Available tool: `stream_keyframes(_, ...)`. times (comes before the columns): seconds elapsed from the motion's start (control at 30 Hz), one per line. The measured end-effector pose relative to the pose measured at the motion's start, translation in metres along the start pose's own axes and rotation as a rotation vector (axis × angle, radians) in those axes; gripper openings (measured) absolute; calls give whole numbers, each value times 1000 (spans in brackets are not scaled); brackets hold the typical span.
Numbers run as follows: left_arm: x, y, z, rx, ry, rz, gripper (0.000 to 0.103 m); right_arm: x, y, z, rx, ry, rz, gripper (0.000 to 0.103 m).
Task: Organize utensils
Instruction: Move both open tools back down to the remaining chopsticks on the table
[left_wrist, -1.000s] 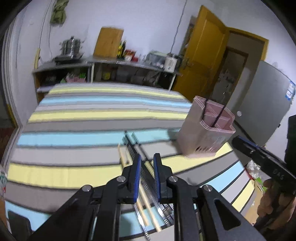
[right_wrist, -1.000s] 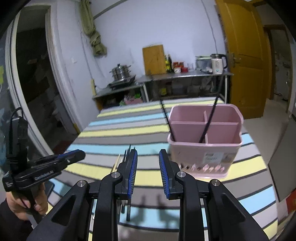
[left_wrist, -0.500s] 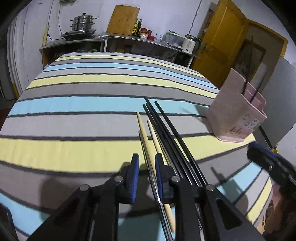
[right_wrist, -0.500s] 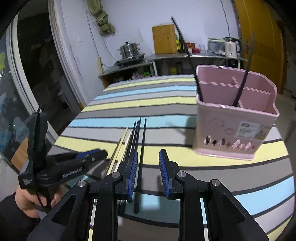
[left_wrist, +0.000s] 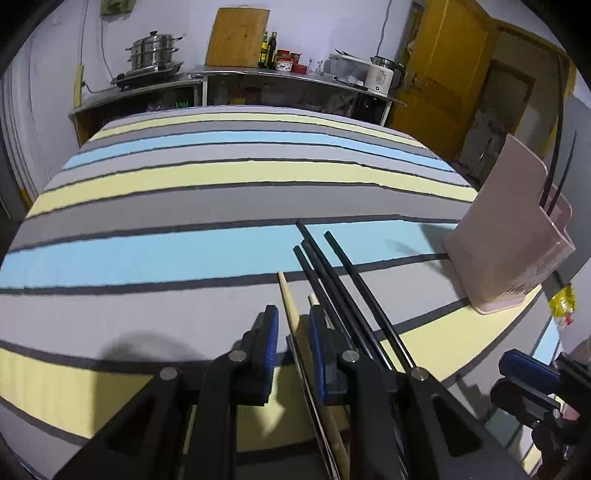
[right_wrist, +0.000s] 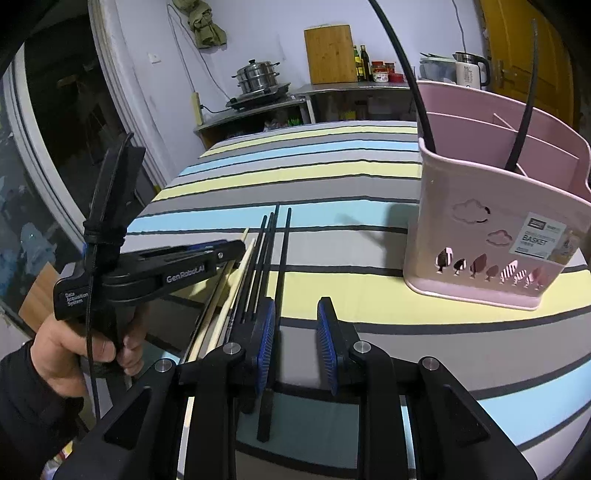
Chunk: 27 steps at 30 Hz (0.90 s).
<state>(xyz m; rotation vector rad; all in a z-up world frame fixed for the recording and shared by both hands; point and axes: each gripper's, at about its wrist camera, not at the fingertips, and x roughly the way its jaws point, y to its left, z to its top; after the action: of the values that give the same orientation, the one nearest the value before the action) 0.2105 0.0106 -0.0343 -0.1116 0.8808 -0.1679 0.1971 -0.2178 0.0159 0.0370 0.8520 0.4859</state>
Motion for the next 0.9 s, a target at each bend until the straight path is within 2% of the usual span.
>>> stream_keyframes(0.07, -1, 0, 0, 25, 5, 18, 10, 4, 1, 2, -3, 6, -2, 25)
stream_keyframes(0.13, -3, 6, -1, 27, 9, 1, 10, 9, 3, 2, -6, 13, -2, 25)
stream_keyframes(0.47, -14, 33, -2, 53, 24, 50, 9, 43, 13, 18, -39, 48, -3, 25)
stream_keyframes(0.7, -15, 47, 0, 1, 30, 0, 9, 72, 16, 31, -56, 84, -20, 24)
stream_keyframes(0.9, -11, 45, 3, -26, 34, -9, 9, 85, 12, 38, -53, 104, -38, 22)
